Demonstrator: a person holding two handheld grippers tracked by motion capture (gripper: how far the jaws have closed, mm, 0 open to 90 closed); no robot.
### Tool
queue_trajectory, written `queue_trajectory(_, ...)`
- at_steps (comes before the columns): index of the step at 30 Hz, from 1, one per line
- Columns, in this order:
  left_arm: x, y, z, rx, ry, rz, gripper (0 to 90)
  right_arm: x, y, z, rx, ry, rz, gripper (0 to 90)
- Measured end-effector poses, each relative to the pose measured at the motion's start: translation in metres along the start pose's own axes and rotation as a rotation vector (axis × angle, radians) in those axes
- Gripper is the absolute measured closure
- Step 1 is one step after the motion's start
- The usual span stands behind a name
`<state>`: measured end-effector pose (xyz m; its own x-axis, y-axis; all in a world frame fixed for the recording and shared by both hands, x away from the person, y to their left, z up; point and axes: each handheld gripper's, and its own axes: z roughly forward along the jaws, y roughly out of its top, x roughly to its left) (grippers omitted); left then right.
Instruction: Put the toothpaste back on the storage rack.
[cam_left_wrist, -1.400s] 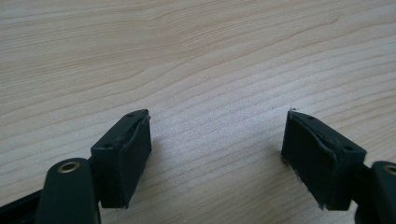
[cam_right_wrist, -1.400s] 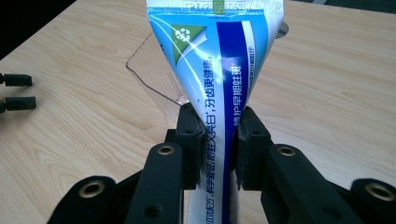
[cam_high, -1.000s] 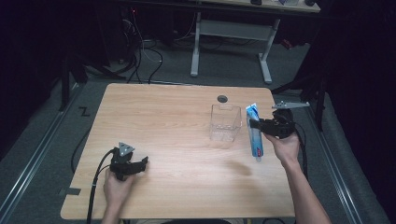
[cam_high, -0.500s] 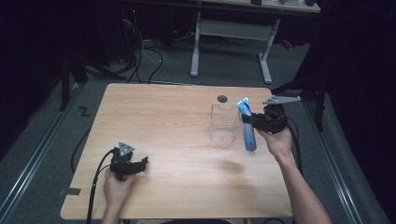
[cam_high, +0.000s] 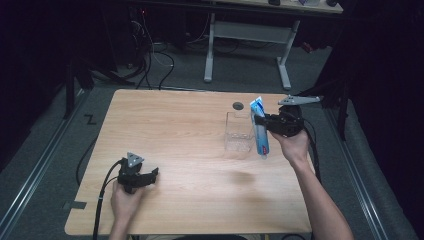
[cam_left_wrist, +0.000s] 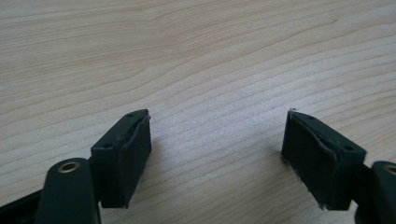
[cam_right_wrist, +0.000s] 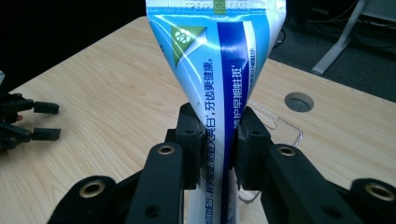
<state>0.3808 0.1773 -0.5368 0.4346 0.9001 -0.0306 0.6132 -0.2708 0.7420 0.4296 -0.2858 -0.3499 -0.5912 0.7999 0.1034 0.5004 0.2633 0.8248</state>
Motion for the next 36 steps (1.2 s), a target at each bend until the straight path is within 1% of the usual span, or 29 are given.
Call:
queue_trajectory(4,0.0,0.0,0.0,0.0,0.0,0.0,24.4,0.0,0.004,0.001,-0.003,-0.002,-0.004,74.9)
queue_trajectory(11,0.0,0.0,0.0,0.001,0.0,0.001,24.4,-0.003,0.011,0.006,-0.003,0.003,0.012,74.9)
queue_trajectory(17,0.0,0.0,0.0,0.0,0.0,0.0,24.4,-0.003,0.015,0.009,-0.008,0.004,0.015,74.9)
queue_trajectory(25,0.0,0.0,0.0,0.001,0.0,0.001,24.4,-0.008,0.017,0.014,-0.017,0.001,0.04,74.9)
queue_trajectory(31,0.0,0.0,0.0,0.001,0.0,0.002,24.4,-0.008,0.022,0.016,-0.027,0.0,0.042,74.9)
queue_trajectory(36,0.0,0.0,0.0,0.0,0.0,0.001,24.4,-0.009,0.024,0.021,-0.034,-0.001,0.053,74.9)
